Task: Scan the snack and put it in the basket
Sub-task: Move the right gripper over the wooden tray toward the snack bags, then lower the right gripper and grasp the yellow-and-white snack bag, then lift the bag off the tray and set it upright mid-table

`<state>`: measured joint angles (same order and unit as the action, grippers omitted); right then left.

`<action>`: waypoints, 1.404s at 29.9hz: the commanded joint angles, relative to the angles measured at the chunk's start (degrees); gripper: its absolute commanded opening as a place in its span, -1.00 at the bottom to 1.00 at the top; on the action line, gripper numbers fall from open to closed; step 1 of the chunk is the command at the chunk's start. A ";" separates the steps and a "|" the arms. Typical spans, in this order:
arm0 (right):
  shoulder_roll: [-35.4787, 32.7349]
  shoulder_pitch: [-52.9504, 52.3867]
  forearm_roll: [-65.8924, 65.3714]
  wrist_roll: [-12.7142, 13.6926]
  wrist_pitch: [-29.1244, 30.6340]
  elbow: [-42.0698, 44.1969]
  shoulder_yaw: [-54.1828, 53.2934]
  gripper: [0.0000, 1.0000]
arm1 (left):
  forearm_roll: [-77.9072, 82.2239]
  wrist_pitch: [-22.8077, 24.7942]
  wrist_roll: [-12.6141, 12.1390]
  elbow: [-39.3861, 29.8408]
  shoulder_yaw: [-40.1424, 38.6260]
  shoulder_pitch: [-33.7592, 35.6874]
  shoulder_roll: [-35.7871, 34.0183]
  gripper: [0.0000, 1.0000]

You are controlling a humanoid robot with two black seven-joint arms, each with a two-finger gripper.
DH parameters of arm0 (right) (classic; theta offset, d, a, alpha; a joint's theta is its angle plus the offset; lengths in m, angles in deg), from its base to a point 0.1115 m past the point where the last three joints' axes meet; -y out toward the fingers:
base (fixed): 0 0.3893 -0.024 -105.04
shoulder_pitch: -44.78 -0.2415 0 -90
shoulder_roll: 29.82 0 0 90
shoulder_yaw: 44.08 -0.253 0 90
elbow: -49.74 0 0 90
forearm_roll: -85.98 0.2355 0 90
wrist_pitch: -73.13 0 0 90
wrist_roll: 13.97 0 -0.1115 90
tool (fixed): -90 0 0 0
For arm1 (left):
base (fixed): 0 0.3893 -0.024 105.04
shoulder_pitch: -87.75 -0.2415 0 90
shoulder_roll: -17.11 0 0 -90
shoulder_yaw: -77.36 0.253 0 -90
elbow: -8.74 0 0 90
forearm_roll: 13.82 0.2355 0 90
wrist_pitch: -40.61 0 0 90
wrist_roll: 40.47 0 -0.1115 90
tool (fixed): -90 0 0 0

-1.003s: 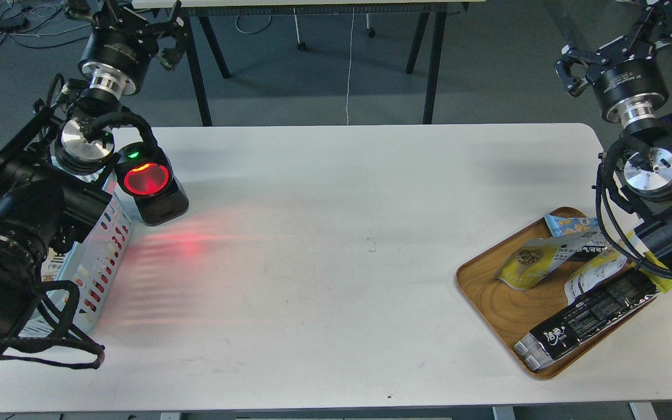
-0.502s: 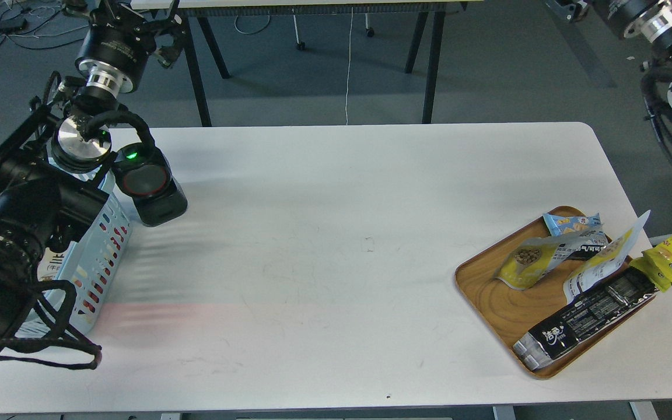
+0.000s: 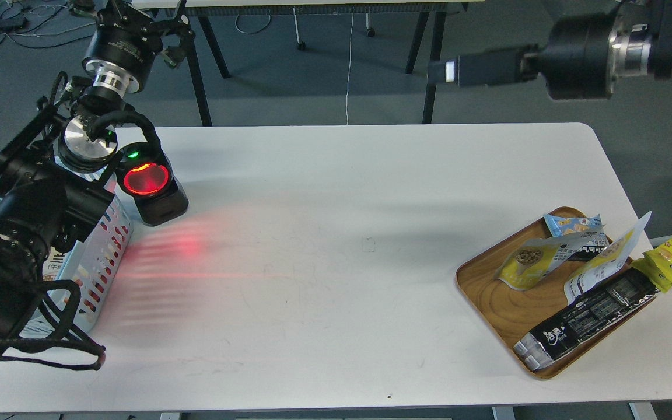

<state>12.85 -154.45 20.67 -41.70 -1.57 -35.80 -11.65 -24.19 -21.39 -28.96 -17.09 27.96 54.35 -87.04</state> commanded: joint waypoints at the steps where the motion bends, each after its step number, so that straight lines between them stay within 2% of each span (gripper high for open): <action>1: 0.66 -4.23 -11.83 -0.27 -2.38 -6.04 9.30 0.86 | 0.00 0.00 0.01 0.08 0.00 0.00 0.00 0.99; 4: 1.27 -4.23 -22.11 -0.27 -2.82 -6.75 13.70 0.81 | 0.00 0.00 0.01 0.00 0.00 -0.09 0.00 0.99; 10: 1.63 -0.38 -35.84 -0.27 -3.09 -6.14 19.69 0.44 | 0.09 0.00 0.01 0.09 0.00 -0.44 -0.09 0.99; 18: 1.80 5.78 -39.72 -0.27 -3.09 1.06 19.61 0.06 | 0.09 0.00 0.01 0.17 0.09 -0.62 -0.09 0.99; 25: 3.82 6.84 -39.38 -0.27 -3.35 4.41 19.26 -0.47 | 0.18 0.00 -0.08 0.17 0.09 -0.44 0.00 0.99; 30: 4.17 7.28 -39.38 -0.27 -3.35 6.25 19.26 -1.00 | 0.18 0.00 -0.08 0.17 0.09 -0.26 0.00 0.99; 38: 5.58 5.53 -39.11 -0.27 -6.42 6.26 17.42 -1.00 | 0.18 0.00 -0.08 0.26 0.18 -0.18 0.00 0.99; 42: 6.45 0.18 -37.10 -0.27 -6.43 4.50 14.60 -1.00 | 0.18 0.00 -0.08 0.26 0.09 -0.09 -0.09 0.99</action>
<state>18.42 -150.54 -17.96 -41.98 -7.91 -30.33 4.66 -24.02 -21.39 -29.05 -16.83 28.08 54.25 -87.04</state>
